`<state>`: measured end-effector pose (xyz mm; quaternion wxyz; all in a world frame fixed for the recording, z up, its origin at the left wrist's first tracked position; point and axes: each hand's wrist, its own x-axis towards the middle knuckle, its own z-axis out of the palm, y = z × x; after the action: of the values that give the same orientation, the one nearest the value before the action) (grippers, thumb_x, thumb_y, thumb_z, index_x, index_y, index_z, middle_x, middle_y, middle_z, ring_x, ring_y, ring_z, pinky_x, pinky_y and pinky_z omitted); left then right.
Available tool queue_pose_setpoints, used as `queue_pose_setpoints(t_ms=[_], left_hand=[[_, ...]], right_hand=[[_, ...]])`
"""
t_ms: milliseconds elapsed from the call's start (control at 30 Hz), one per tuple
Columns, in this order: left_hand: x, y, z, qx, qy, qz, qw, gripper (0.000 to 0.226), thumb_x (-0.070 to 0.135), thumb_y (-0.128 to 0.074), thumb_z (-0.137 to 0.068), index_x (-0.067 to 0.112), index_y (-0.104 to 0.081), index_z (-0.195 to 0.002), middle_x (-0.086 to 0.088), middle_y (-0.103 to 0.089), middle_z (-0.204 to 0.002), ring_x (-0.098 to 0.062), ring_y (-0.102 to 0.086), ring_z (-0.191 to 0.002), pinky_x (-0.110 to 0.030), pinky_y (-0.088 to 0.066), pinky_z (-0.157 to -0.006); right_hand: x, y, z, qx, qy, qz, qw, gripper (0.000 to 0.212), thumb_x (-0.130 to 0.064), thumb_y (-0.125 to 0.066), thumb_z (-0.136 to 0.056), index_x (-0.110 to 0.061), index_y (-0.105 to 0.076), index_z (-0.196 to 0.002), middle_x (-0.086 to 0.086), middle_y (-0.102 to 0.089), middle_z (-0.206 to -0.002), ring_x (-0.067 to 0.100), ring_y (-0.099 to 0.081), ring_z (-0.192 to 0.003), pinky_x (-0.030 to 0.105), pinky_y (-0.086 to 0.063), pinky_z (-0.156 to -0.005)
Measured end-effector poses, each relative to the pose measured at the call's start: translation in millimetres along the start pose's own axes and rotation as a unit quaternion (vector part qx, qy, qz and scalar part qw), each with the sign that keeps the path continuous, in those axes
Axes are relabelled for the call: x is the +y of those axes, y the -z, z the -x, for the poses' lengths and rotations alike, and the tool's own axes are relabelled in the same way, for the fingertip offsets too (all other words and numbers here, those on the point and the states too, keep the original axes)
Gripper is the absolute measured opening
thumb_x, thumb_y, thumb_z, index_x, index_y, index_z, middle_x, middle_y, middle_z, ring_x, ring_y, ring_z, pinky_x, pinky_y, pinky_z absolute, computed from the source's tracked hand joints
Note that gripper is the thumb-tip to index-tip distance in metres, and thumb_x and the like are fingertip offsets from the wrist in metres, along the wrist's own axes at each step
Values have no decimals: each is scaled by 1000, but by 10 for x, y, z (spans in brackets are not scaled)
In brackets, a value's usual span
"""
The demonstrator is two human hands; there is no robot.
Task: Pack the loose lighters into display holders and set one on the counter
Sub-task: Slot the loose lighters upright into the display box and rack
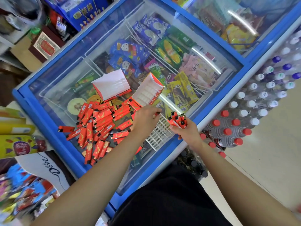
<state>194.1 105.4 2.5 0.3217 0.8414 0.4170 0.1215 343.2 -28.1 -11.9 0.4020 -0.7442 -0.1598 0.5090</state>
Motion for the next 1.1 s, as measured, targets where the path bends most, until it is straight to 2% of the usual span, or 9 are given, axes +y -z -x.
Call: queue_pose_setpoints(t_ms=[100, 167, 267, 367, 467, 633, 867, 967, 1100], left_hand=[[58, 72, 2, -35, -2, 17, 999, 24, 22, -72, -88, 24, -78, -111, 6, -74, -98, -18, -66, -95, -40, -54, -92], [4, 142, 33, 18, 29, 54, 998, 28, 27, -70, -84, 24, -76, -112, 11, -70, -96, -12, -65, -91, -36, -55, -88], [-195, 233, -45, 165, 99, 64, 979, 34, 28, -68, -82, 16, -69, -115, 3, -64, -101, -15, -62, -88, -37, -56, -78], [-344, 310, -239, 146, 186, 24, 971, 48, 26, -74, -85, 14, -59, -130, -2, -55, -117, -14, -52, -97, -31, -45, -80], [-440, 360, -384, 105, 211, 16, 972, 34, 24, -67, -89, 18, -69, -123, -3, -67, -110, -20, -64, -92, -29, -45, -73], [-267, 595, -264, 166, 221, 53, 960, 19, 17, -62, -95, 16, -79, -101, -4, -76, -81, -21, -66, -69, -33, -51, -69], [-401, 1001, 770, 255, 232, 130, 930, 14, 27, -67, -95, 24, -77, -103, 10, -74, -87, -11, -66, -64, -28, -53, -64], [-494, 1096, 1410, 266, 274, 146, 912, 10, 27, -68, -96, 32, -76, -100, 14, -73, -85, -8, -66, -70, -22, -51, -70], [-715, 985, 2215, 245, 328, 186, 893, 9, 39, -69, -90, 47, -74, -90, 11, -75, -87, -14, -71, -80, -49, -60, -81]], right_hand=[[2, 5, 18, 12, -10, -15, 1000, 17, -19, -81, -84, -17, -69, -96, -4, -71, -76, 2, -64, -59, 25, -55, -53], [0, 32, 23, 23, -13, -36, 999, 18, -19, -82, -83, -15, -70, -97, 1, -70, -77, 12, -63, -63, 26, -53, -52], [-36, 89, 29, 21, -11, -67, 997, 21, -19, -82, -82, -13, -72, -100, 4, -67, -74, 19, -61, -67, 27, -51, -53], [-115, 127, 38, 26, -6, -80, 996, 20, -19, -83, -82, -12, -73, -99, 8, -66, -73, 21, -60, -68, 29, -51, -52], [-211, 156, 55, 28, 4, -74, 997, 19, -18, -82, -82, -11, -72, -97, 9, -64, -72, 22, -57, -67, 28, -49, -52], [-451, 139, 152, 35, 33, -67, 997, 21, -18, -82, -83, -5, -70, -95, 8, -64, -69, 21, -55, -62, 25, -48, -49], [-754, -141, 558, -44, 125, -25, 991, 12, -12, -79, -85, -13, -68, -83, 7, -59, -67, 15, -52, -51, 25, -47, -47], [-678, -311, 708, -89, 125, 1, 988, 15, -14, -80, -85, -8, -67, -87, 8, -57, -68, 18, -52, -55, 26, -48, -49], [-467, -526, 843, -127, 106, 30, 986, 29, -18, -82, -84, 2, -63, -94, 13, -57, -70, 25, -50, -54, 28, -46, -47]])
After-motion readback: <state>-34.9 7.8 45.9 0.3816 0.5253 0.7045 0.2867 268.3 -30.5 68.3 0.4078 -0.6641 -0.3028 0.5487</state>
